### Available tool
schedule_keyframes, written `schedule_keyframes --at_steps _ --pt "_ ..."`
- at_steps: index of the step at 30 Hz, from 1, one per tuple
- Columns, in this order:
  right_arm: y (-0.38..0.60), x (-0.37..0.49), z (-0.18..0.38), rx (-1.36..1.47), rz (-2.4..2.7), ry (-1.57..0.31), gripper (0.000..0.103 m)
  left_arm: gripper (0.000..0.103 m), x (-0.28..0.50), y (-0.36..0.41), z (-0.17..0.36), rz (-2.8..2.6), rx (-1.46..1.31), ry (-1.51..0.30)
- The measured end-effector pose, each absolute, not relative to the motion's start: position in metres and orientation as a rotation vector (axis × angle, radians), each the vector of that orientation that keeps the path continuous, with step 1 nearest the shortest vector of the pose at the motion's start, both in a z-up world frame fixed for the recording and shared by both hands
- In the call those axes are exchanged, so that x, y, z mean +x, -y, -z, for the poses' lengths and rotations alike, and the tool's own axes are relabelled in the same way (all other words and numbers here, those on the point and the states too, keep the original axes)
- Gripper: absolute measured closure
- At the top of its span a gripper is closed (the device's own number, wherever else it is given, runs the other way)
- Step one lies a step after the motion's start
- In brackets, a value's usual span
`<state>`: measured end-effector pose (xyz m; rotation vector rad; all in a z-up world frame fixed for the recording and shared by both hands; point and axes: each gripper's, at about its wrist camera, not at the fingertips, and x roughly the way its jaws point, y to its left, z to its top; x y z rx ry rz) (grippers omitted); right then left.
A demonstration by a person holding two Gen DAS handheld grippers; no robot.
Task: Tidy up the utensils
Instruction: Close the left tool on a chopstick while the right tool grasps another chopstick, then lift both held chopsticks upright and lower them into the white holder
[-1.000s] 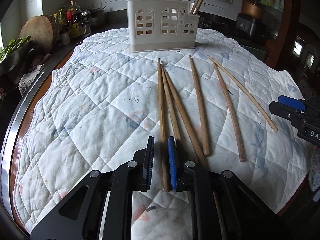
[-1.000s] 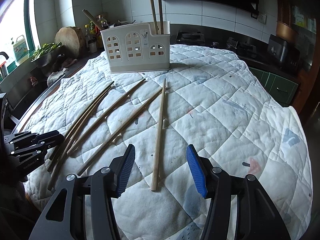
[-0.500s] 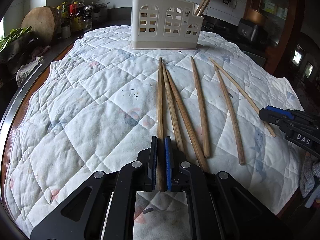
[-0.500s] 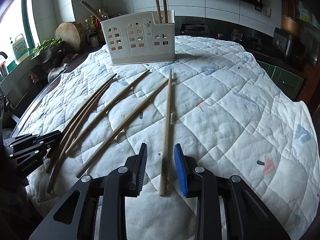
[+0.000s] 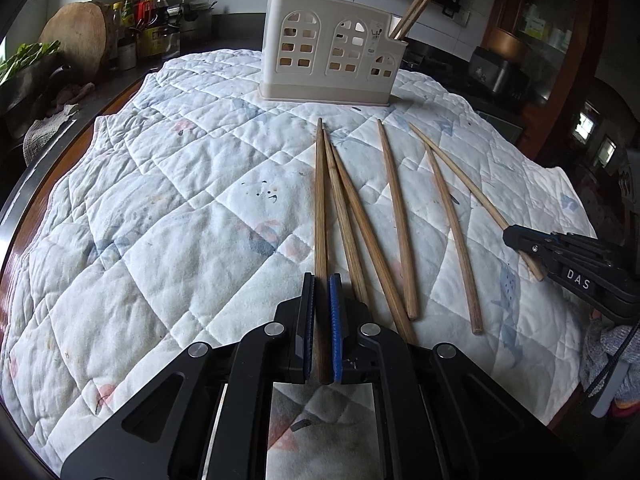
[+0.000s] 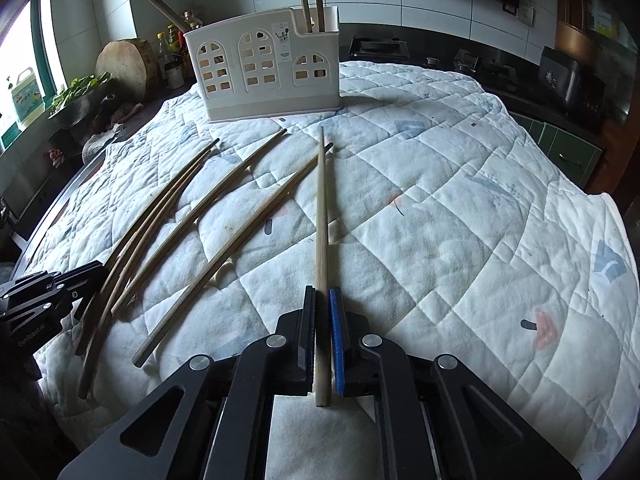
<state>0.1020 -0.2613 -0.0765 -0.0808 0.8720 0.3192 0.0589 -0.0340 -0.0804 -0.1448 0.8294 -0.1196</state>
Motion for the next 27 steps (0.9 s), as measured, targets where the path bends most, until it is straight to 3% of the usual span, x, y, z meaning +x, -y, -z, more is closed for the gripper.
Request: schedule_keyframes --at_steps 14,27 --pt "0.27 0.097 -0.024 -0.074 -0.359 -0.636 0.096 0.097 0.049 0.023 0.011 0.157 -0.139 -0.661" --pt "0.272 0.15 -0.106 -0.105 -0.383 -0.561 0.096 0.097 0.094 0.018 -0.054 0.201 -0.07 -0.596"
